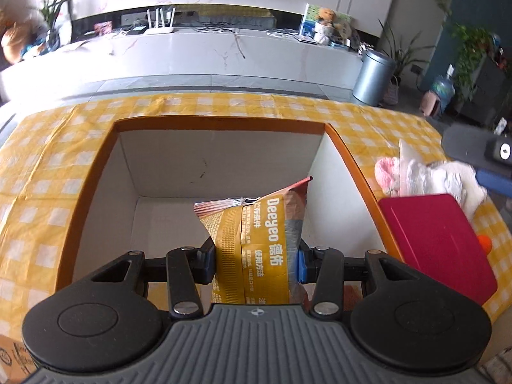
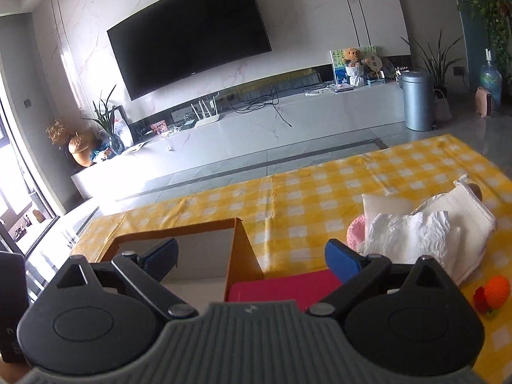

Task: Organize soft objects
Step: 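Lower the yellow Deegeo packet into the box and open the left tool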

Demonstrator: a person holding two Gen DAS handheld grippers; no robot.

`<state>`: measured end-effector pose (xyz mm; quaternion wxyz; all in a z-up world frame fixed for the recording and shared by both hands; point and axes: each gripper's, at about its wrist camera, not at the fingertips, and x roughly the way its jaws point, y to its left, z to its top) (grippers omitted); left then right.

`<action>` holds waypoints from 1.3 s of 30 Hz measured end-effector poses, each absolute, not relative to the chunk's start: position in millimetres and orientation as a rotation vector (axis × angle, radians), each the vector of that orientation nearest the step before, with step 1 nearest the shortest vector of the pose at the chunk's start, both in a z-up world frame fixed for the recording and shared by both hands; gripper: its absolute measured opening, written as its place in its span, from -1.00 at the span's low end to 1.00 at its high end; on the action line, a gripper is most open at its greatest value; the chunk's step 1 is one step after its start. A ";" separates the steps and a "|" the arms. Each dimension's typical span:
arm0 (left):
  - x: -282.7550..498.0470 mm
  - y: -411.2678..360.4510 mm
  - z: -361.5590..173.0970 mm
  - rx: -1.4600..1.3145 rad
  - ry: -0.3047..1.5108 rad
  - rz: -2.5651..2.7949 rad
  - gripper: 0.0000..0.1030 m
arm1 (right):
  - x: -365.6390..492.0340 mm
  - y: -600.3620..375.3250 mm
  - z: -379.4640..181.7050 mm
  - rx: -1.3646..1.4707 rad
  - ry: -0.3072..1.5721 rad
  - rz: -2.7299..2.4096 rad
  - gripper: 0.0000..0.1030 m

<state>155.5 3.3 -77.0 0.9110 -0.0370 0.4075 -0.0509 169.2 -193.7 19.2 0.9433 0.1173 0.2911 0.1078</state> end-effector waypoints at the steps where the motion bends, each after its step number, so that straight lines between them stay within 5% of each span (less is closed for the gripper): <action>1: 155.9 1.0 -78.3 -0.074 0.852 -0.102 -0.01 | 168.1 -192.4 19.9 0.231 0.591 0.221 0.88; 11: 158.1 -10.7 -83.7 -0.069 0.901 -0.157 0.03 | 167.4 -197.0 16.7 0.204 0.603 0.214 0.87; 18: 160.7 -5.5 -89.4 -0.058 0.953 -0.109 0.72 | 169.8 -194.2 9.8 0.178 0.628 0.206 0.88; 22: 149.5 5.5 -78.3 -0.081 0.870 -0.097 0.87 | 167.2 -192.4 11.2 0.175 0.630 0.228 0.87; 39: 117.0 9.5 -34.6 -0.151 0.792 -0.175 0.88 | 160.8 -214.3 28.3 0.138 0.624 0.217 0.88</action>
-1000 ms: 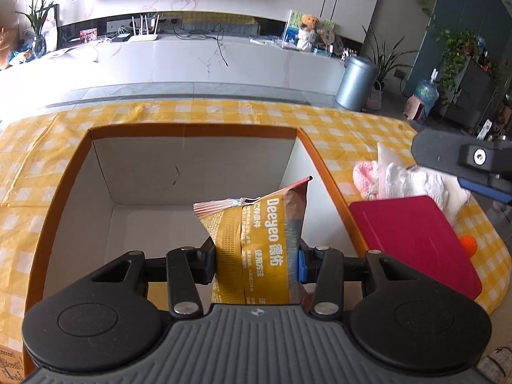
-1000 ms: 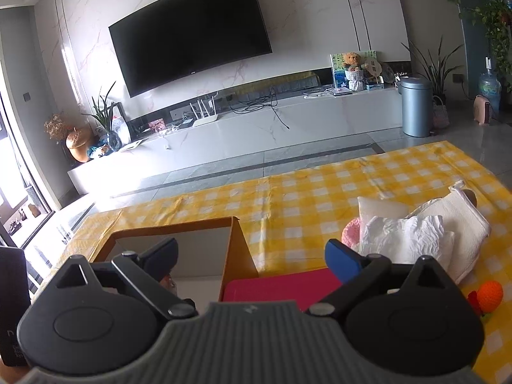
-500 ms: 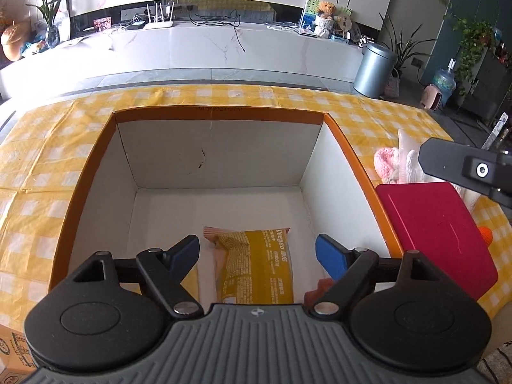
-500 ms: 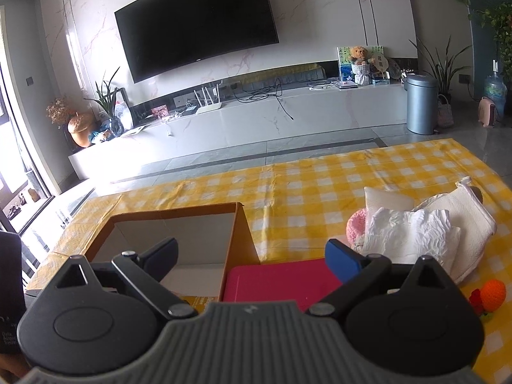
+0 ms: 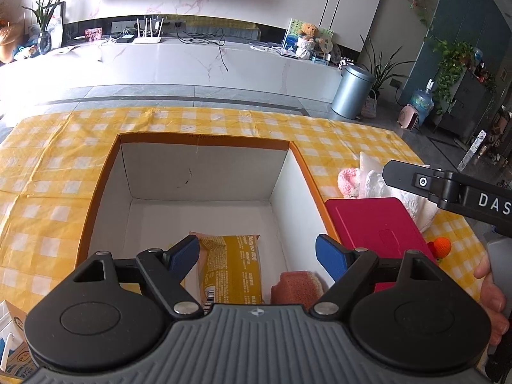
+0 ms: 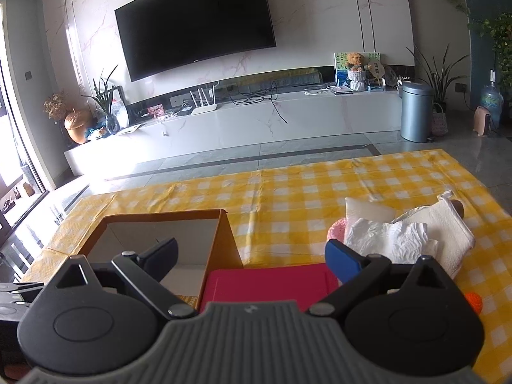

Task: Organize soft objects
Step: 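Lower the yellow Deegeo packet into the box and open the left tool, then reach the right tool to the orange knitted ball and grasp it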

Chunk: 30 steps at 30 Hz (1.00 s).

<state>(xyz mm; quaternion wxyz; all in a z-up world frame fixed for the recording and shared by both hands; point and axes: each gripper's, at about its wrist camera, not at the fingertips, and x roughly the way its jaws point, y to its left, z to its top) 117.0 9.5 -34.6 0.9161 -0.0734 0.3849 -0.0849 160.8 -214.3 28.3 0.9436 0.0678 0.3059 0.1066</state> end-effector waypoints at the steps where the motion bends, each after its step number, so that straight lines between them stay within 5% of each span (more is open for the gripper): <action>1: 114.8 7.4 -32.8 -0.144 0.788 -0.178 0.88 | 160.3 -218.3 30.3 0.123 0.622 0.217 0.88; 7: 103.2 -9.9 -27.4 -0.102 0.780 -0.179 0.88 | 156.2 -260.5 42.8 -0.034 0.587 0.062 0.90; 17: 104.2 -75.0 -16.0 -0.014 0.821 -0.249 0.88 | 149.5 -361.2 40.3 0.089 0.608 -0.137 0.95; 30: 117.8 -167.2 -13.0 0.095 0.809 -0.346 0.88 | 176.9 -426.5 -29.3 0.264 0.886 -0.236 0.95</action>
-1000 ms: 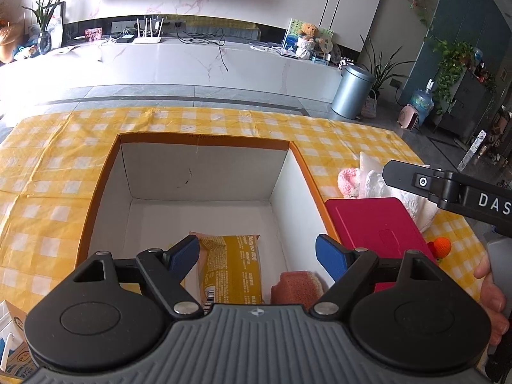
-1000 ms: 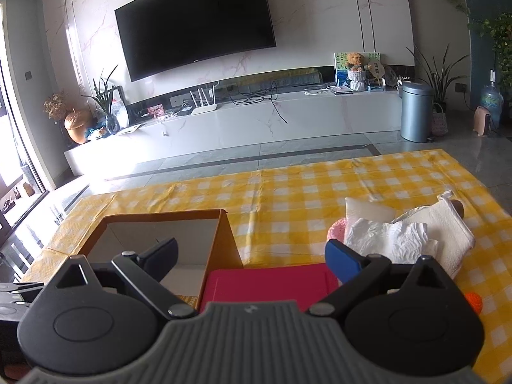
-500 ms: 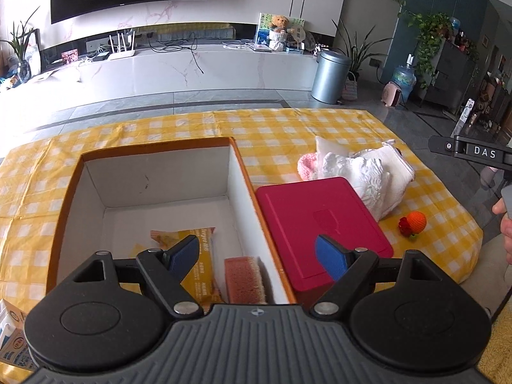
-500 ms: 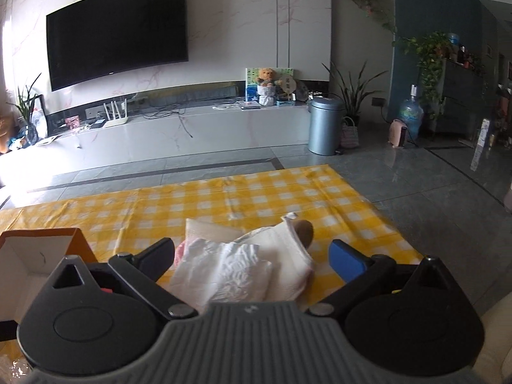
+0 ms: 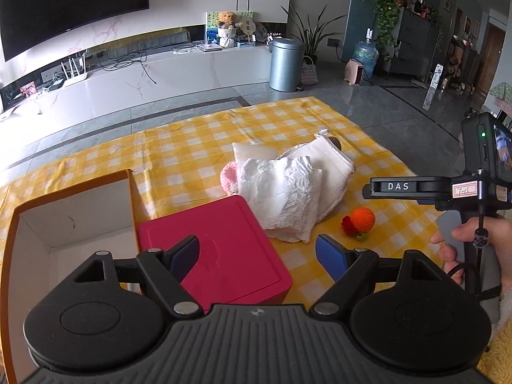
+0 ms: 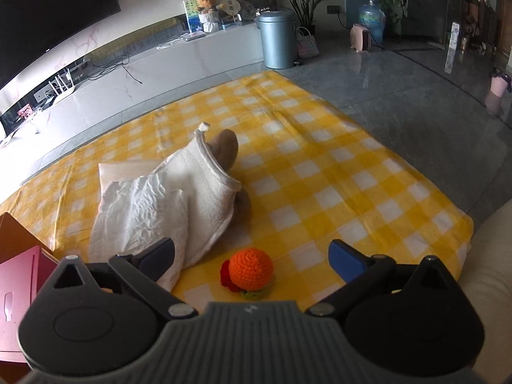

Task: Organize soft objects
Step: 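Reach the right tool to the orange knitted ball and grasp it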

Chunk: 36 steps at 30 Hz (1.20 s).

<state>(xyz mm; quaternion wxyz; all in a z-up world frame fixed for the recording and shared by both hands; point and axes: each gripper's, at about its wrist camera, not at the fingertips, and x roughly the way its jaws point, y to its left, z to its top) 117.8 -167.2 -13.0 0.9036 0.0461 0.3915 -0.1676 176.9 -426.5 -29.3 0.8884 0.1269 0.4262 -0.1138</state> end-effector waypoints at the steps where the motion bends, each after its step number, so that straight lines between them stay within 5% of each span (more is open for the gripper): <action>1: 120.9 -171.8 -14.9 0.091 0.814 -0.349 0.87 | 177.9 -428.4 -32.7 0.270 0.893 -0.234 0.95; 10: 141.2 -206.5 -37.7 0.107 0.872 -0.357 0.87 | 202.0 -438.7 -71.3 0.323 0.964 -0.170 0.93; 14: 143.5 -214.1 -42.3 0.118 0.888 -0.358 0.87 | 215.3 -436.2 -87.2 0.316 1.040 -0.158 0.34; 23: 147.1 -234.7 -39.5 0.196 0.872 -0.332 0.87 | 214.0 -434.1 -88.8 0.312 1.038 -0.152 -0.18; 36: 236.9 -287.5 -84.1 0.322 1.049 -0.325 0.87 | 209.2 -444.1 -87.7 0.344 1.021 -0.179 -0.18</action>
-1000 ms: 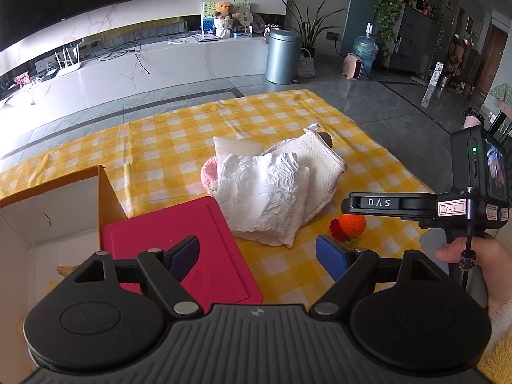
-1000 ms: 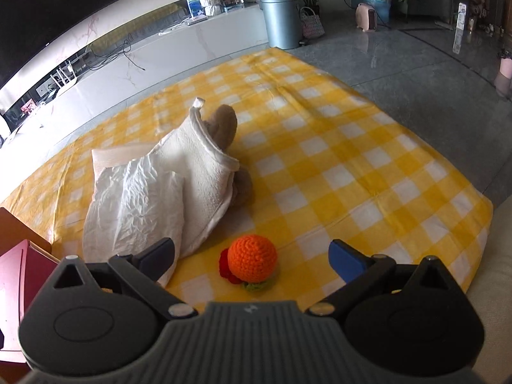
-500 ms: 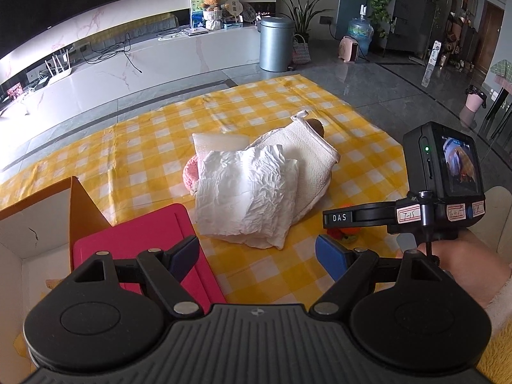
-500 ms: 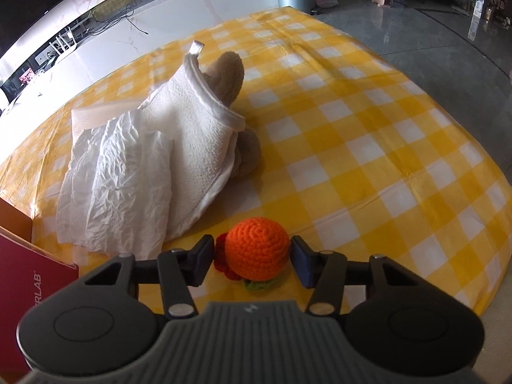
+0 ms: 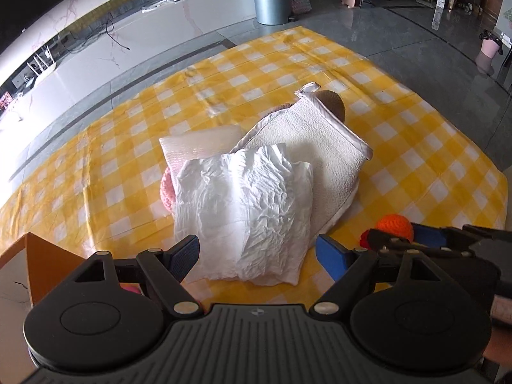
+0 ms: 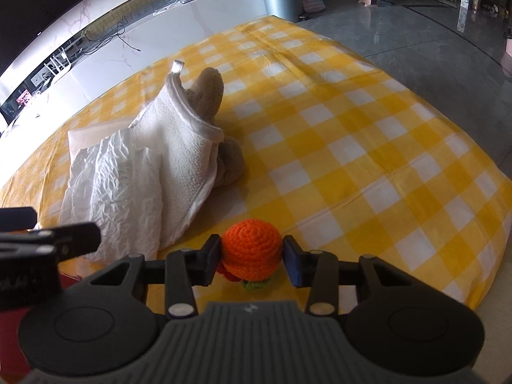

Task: Organize soft objects
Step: 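Reach the right tool to the orange knitted ball and grasp it, then grasp the white plastic bag with the left tool while the right tool holds the ball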

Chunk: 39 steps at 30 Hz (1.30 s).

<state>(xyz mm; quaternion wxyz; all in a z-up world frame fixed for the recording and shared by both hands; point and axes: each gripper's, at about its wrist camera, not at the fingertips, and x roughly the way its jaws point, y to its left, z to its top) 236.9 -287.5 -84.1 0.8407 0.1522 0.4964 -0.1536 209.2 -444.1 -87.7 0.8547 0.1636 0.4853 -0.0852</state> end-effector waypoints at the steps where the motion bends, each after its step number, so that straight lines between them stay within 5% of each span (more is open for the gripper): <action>1: 241.9 -289.7 -88.3 0.319 1.064 -0.336 0.88 | 208.3 -443.8 -88.2 0.342 1.017 -0.170 -0.18; 14: 278.4 -306.9 -145.5 0.389 1.145 -0.275 0.90 | 208.6 -445.3 -91.8 0.340 1.023 -0.154 -0.18; 17: 277.1 -303.3 -141.5 0.375 1.143 -0.243 0.30 | 207.8 -445.8 -91.2 0.343 1.024 -0.158 -0.18; 20: 277.8 -297.3 -134.2 0.361 1.170 -0.220 -0.57 | 207.6 -443.7 -88.7 0.316 1.021 -0.178 -0.17; 21: 277.2 -294.3 -129.6 0.349 1.176 -0.214 -0.61 | 207.7 -443.2 -88.4 0.311 1.021 -0.178 -0.17; 39: 219.4 -265.8 -39.3 0.237 1.089 -0.342 -0.66 | 200.4 -441.2 -72.2 0.293 0.964 -0.192 -0.24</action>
